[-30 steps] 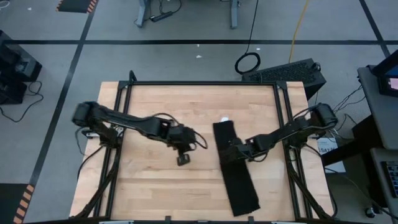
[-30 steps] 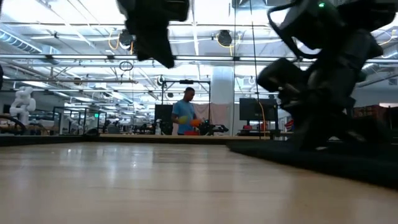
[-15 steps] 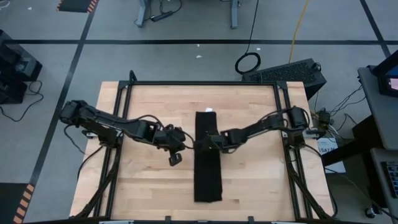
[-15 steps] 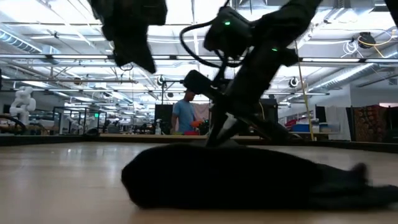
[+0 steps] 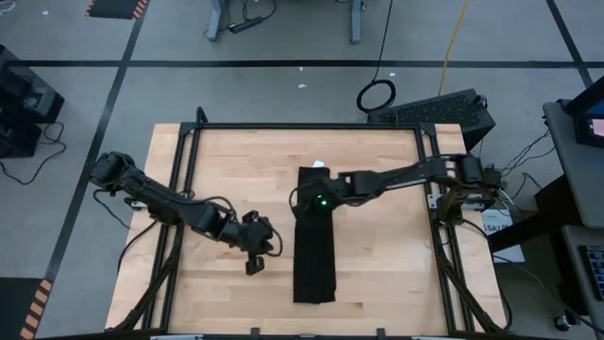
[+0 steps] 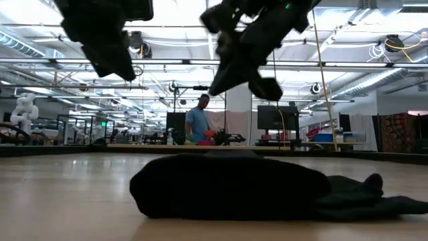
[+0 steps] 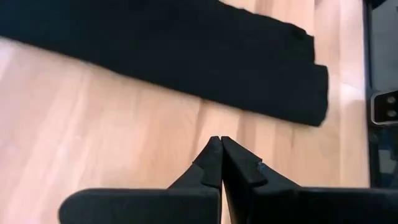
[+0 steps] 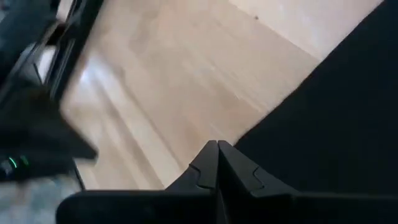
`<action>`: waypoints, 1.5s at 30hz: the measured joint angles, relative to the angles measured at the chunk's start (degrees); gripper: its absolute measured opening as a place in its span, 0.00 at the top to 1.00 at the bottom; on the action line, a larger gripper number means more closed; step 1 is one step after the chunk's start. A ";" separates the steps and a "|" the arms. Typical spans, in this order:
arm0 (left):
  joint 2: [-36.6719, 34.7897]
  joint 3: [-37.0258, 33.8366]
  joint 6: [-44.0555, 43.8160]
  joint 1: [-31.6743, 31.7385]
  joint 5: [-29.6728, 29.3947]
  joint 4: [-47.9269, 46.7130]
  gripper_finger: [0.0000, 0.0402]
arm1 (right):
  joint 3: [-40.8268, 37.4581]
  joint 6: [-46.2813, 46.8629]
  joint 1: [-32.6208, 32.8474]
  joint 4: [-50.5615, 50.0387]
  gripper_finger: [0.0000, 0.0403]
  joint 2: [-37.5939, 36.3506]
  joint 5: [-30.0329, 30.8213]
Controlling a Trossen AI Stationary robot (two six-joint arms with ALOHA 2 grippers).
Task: Roll napkin
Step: Roll the black napkin
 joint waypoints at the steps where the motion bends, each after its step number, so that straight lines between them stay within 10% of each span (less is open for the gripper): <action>1: -0.06 -0.42 -0.50 -0.79 -0.03 0.37 0.99 | 0.02 -2.94 0.44 -1.71 1.00 -1.56 -0.06; 18: -0.04 0.12 -7.74 -9.39 2.96 10.50 0.89 | 0.02 -27.78 13.44 -29.30 1.00 -21.77 0.06; 34: -0.06 0.31 -4.31 -8.60 0.48 5.23 0.79 | 0.02 -43.51 21.68 -25.39 1.00 -22.45 11.01; 45: -0.06 -0.20 28.48 -2.36 5.68 5.68 0.79 | 0.03 -55.08 21.50 -24.06 1.00 -16.01 20.78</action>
